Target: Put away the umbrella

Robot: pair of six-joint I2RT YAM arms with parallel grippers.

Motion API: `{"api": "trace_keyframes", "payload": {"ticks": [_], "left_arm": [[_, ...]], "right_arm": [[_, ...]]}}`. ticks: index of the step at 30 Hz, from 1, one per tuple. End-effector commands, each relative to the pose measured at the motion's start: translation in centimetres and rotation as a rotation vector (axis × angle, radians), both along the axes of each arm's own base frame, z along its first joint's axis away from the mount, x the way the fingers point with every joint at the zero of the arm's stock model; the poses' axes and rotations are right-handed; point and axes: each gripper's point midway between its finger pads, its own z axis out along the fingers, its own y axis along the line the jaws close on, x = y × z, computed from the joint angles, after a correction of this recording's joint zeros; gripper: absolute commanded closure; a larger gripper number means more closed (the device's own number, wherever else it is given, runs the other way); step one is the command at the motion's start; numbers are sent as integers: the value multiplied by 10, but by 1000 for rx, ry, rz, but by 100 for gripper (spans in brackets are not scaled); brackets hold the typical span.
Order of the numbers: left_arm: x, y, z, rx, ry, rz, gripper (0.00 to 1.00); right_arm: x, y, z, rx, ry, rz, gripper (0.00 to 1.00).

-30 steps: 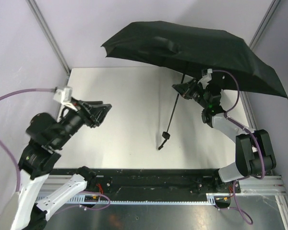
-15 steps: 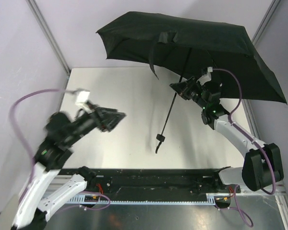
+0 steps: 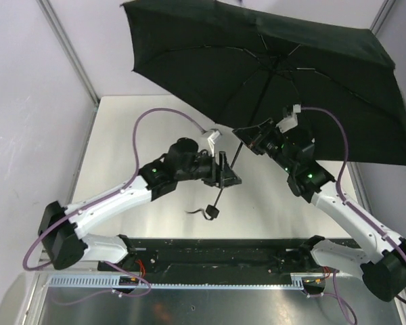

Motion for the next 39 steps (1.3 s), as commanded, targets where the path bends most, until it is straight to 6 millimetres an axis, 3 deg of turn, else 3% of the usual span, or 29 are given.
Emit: {"api": "trace_keyframes", "payload": {"ticks": [1, 3, 6, 9, 11, 14, 15, 17, 22, 27, 33, 39], "left_arm": [[11, -29, 12, -28, -55, -20, 43], [9, -38, 8, -23, -47, -50, 56], [11, -42, 9, -23, -53, -52, 87], [10, -38, 24, -60, -79, -36, 98], [6, -35, 37, -105, -88, -33, 100], [-8, -35, 64, -246, -90, -67, 100], [-13, -35, 73, -300, -75, -83, 100], [-25, -38, 90, -393, -41, -134, 100], [-46, -41, 127, -566, 13, -247, 100], [-60, -40, 150, -643, 47, -310, 100], [-67, -45, 147, -652, 90, -328, 100], [-69, -49, 137, -641, 124, -319, 100]], "right_arm": [[-13, -7, 45, 97, -36, -23, 100], [-15, -6, 47, 106, -38, -12, 100], [-16, -8, 49, 99, -50, -17, 100], [-15, -15, 51, 69, -78, -38, 91], [-10, -28, 53, 80, -76, -74, 74], [-3, -43, 71, 150, -119, -91, 34], [-3, -46, 81, 185, -151, -85, 24], [-3, -49, 99, 243, -206, -66, 16], [10, -65, 122, 360, -253, -128, 11], [36, -78, 126, 478, -236, -162, 13], [56, -88, 148, 549, -343, -206, 18], [79, -96, 147, 503, -365, -301, 23]]}}
